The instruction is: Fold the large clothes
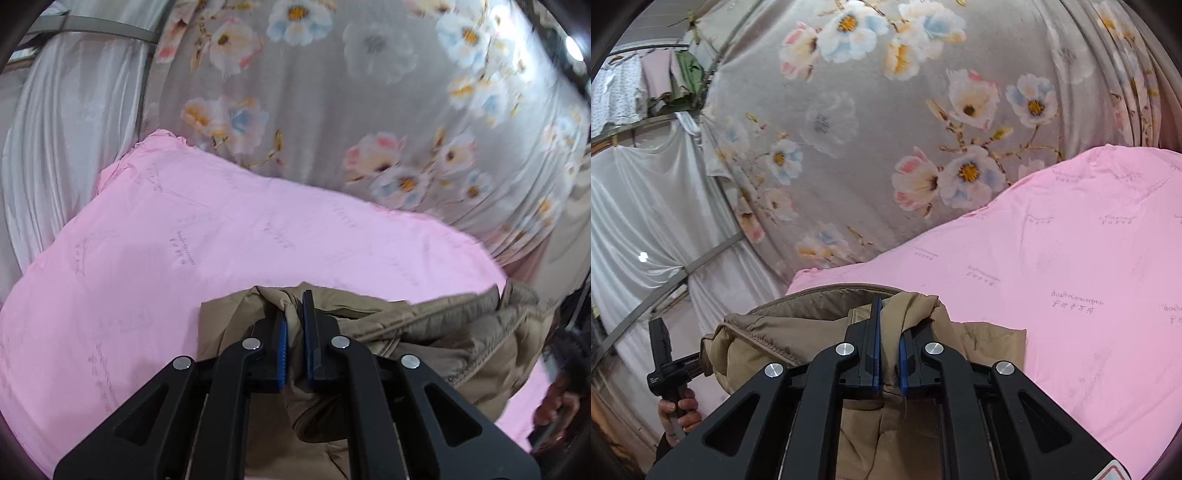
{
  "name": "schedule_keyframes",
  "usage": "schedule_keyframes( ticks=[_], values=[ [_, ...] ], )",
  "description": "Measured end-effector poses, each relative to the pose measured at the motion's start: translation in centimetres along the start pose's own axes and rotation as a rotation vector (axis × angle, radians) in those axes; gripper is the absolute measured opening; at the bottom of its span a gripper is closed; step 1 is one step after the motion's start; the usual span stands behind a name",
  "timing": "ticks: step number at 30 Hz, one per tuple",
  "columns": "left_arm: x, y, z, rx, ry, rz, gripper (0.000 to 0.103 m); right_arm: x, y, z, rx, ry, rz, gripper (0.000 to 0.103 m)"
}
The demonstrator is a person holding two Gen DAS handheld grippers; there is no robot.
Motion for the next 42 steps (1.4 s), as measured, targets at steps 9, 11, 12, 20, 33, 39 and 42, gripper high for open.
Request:
schedule_keyframes(
  ticks=[9,11,12,20,33,39,42],
  values=[
    [-2.5,12.8,-3.1,-0.160,0.001,0.094,0.016,4.3,8.3,-2.9,-0.110,0.074,-0.101,0.015],
    [-3.1,12.4,-3.3,-0.149,-0.022,0.061,0.019,4.1,7.2,-2.9,-0.098,0.078,-0.063,0.020],
    [-3.3,11.9,-3.3,-0.141,-0.025,0.051,0.020,4.0,6.5,-2.8,-0.084,0.080,-0.053,0.034],
    [-4.7,4.9,-1.0,0.022,0.051,0.177,0.068,2.7,1.0,-1.4,0.005,-0.005,-0.098,0.057],
    [3.4,15.3,-1.9,-0.197,0.239,0.198,0.044,-1.6,15.9,-4.8,-0.282,-0.334,-0.338,0.006],
    [0.5,19.4,-2.3,-0.248,0.211,0.262,0.043,3.7,19.7,-5.9,-0.361,-0.271,-0.454,0.003],
    [-0.4,21.1,-3.5,-0.276,0.186,0.263,0.043,6.3,20.3,-6.7,-0.379,-0.196,-0.451,0.000]
  ],
)
Point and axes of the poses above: each gripper's, at about its wrist camera, not at the fingertips, and y roughly the way its jaws point, x to its right, z to its top, the point moved 6 cm from there along y, roughly the way its jaws point, and after that the axes turned 3 degrees about y, right-handed, at the moved point
